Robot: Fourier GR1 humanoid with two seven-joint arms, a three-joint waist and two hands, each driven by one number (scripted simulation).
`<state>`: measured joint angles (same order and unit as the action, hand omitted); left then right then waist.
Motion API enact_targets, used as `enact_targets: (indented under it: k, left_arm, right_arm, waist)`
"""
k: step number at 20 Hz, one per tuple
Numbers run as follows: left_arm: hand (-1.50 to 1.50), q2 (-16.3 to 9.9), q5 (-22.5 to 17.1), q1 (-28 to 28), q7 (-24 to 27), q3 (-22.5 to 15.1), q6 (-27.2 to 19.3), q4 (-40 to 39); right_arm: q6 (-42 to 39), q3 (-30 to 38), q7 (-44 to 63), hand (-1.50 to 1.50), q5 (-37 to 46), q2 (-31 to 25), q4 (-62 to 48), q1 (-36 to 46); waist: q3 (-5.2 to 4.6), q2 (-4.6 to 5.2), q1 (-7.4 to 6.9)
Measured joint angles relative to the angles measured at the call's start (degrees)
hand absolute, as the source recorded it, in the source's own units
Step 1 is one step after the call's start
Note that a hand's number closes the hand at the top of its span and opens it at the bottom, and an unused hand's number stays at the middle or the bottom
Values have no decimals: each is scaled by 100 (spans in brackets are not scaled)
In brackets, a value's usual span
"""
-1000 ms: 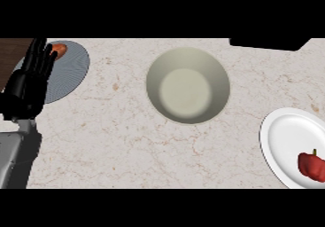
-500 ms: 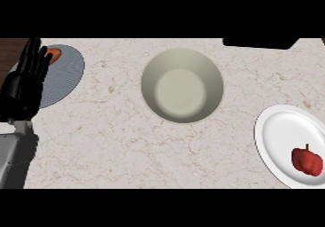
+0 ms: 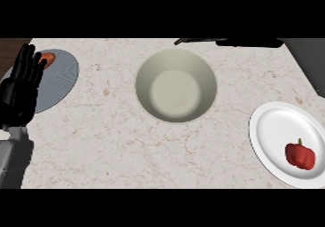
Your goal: Pick the eggplant from the plate and place it in the bowl
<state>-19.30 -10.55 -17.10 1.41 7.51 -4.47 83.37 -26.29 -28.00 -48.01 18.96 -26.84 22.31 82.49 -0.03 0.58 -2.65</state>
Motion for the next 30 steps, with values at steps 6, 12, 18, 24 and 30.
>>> enact_targets:
  k: [6,12,18,24,30]
  left_arm:
    - [0,-24,15,147,-33,65,-7,130]
    - [0,-85,-41,132,27,195,111,29]
    - [0,-80,-46,51,2,214,147,0]
    - [0,-19,38,9,-17,151,102,7]
    - [0,-20,9,63,23,159,182,99]
  right_arm:
    - [375,-233,239,150,193,680,150,-362]
    - [632,-312,601,-150,476,1267,-166,-634]
    - [304,14,881,-150,253,1819,-628,-817]
    - [233,732,860,-150,-375,1974,-865,-896]
    - [361,1577,901,-150,-1043,1673,-1222,-750]
  waist:
    - [1,-26,98]
    - [0,-18,124]
    - [2,-5,107]
    - [5,15,83]
    - [6,60,-39]
